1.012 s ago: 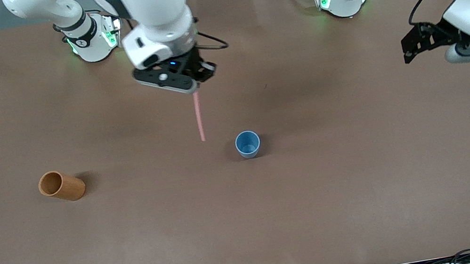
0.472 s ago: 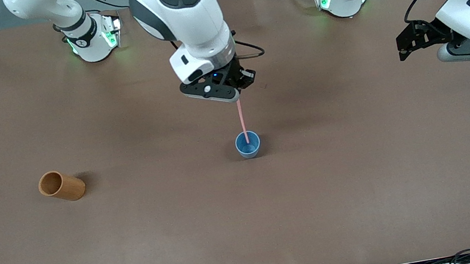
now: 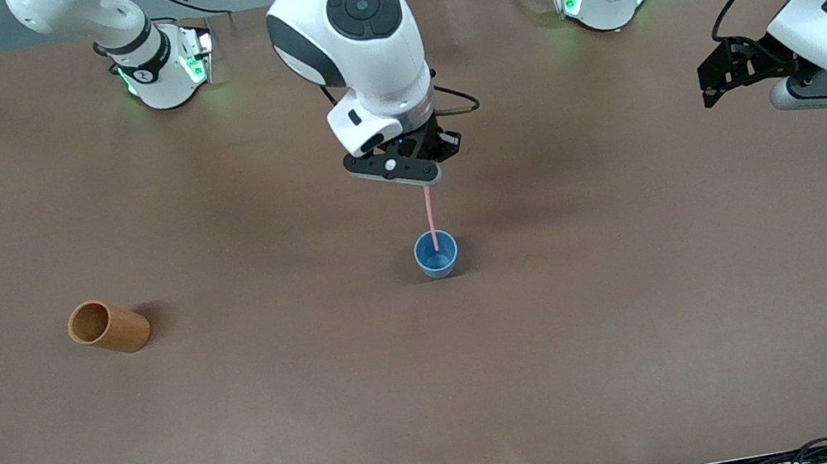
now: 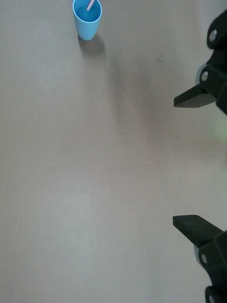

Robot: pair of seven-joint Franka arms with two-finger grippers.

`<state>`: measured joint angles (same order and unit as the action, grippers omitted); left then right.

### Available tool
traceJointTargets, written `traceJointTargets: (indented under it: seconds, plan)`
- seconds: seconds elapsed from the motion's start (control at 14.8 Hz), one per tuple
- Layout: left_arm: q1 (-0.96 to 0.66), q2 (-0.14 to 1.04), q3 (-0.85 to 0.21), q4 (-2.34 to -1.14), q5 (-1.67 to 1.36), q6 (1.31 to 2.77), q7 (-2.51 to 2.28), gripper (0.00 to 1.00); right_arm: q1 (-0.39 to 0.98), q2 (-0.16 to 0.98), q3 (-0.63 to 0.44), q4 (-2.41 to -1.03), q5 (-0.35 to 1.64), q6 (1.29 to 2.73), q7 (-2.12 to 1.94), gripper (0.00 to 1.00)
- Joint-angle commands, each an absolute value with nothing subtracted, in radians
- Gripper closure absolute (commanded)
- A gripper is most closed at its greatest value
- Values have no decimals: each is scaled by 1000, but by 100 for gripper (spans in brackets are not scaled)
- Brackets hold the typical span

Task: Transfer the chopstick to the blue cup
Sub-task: 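Lower the chopstick into the blue cup and open the right gripper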

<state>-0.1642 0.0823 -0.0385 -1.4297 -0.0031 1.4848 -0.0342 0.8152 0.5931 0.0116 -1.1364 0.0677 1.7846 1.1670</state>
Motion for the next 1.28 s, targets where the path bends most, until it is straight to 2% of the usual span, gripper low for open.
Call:
traceJointTargets:
  seconds: [0.0, 0.27, 0.4, 0.47, 0.54, 0.61, 0.67, 0.88, 1.21]
  plan:
    - [-153, 78, -43, -1434, -14, 1491, -21, 0, 830, 609, 2, -1160, 29, 1841, 1170, 91]
    - [-152, 83, -43, -1430, -6, 1491, -20, 0, 842, 630, 2, -1193, 26, 1924, 1169, 89]
    - [-153, 90, -43, -1427, -12, 1491, -20, 0, 842, 632, 2, -1193, 26, 1924, 1166, 77]
    - [-153, 92, -43, -1425, -14, 1491, -21, 0, 838, 632, 2, -1190, 35, 1925, 1167, 65]
    - [-153, 92, -41, -1424, -14, 1491, -23, 0, 824, 629, 2, -1187, 40, 1919, 1170, 42]
    - [-153, 92, -40, -1425, -14, 1491, -26, 0, 816, 623, 2, -1186, 40, 1916, 1170, 14]
    - [-153, 92, -41, -1425, -12, 1491, -28, 0, 815, 614, 2, -1184, 37, 1916, 1170, 3]
    - [-153, 92, -40, -1425, -9, 1491, -28, 0, 758, 543, -2, -1187, 41, 1882, 1163, 0]
    - [-152, 94, -35, -1424, -12, 1491, -23, 0, 585, 369, -8, -1193, 22, 1599, 834, 0]
